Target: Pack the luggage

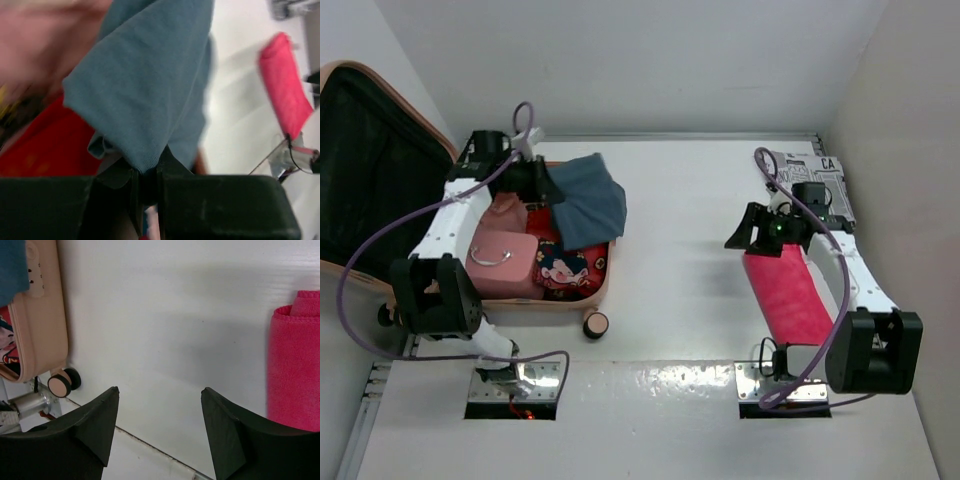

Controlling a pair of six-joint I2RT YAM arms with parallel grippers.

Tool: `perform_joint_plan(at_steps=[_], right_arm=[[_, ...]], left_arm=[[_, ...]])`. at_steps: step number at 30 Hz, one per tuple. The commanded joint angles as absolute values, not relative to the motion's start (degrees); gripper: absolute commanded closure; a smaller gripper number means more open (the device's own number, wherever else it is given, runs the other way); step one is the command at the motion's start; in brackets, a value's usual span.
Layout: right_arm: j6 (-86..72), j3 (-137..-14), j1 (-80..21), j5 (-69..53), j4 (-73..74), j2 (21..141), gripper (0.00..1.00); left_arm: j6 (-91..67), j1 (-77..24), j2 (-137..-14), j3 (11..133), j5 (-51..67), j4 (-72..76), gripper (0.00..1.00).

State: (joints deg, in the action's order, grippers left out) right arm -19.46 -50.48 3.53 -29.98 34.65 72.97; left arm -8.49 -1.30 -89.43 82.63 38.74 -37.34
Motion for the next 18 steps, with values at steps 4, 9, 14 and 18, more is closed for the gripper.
perform_joint_plan(at_steps=[4, 9, 14, 18], right_arm=[[-18.89, -53.44, 1.67, -30.06, 32.34, 74.35, 0.34], [-18.55, -54.49, 0.44, -29.97, 32.17, 74.97, 0.35], [-18.54, -54.58, 0.53, -30.32, 31.82, 75.32, 0.35], [-18.02, -54.23, -1.13, -31.11, 31.64, 75.41, 0.35]], left_arm=[[-1.15, 10.10, -88.23, 78.30, 28.18, -38.67, 1.00], [4.21, 14.40, -94.65, 82.70, 15.31, -40.87, 1.00], [10.43, 15.73, -95.19, 82.18, 3.09, -35.78, 1.00], [21.60, 16.26, -100.45, 88.57, -1.76, -37.87, 1.00]])
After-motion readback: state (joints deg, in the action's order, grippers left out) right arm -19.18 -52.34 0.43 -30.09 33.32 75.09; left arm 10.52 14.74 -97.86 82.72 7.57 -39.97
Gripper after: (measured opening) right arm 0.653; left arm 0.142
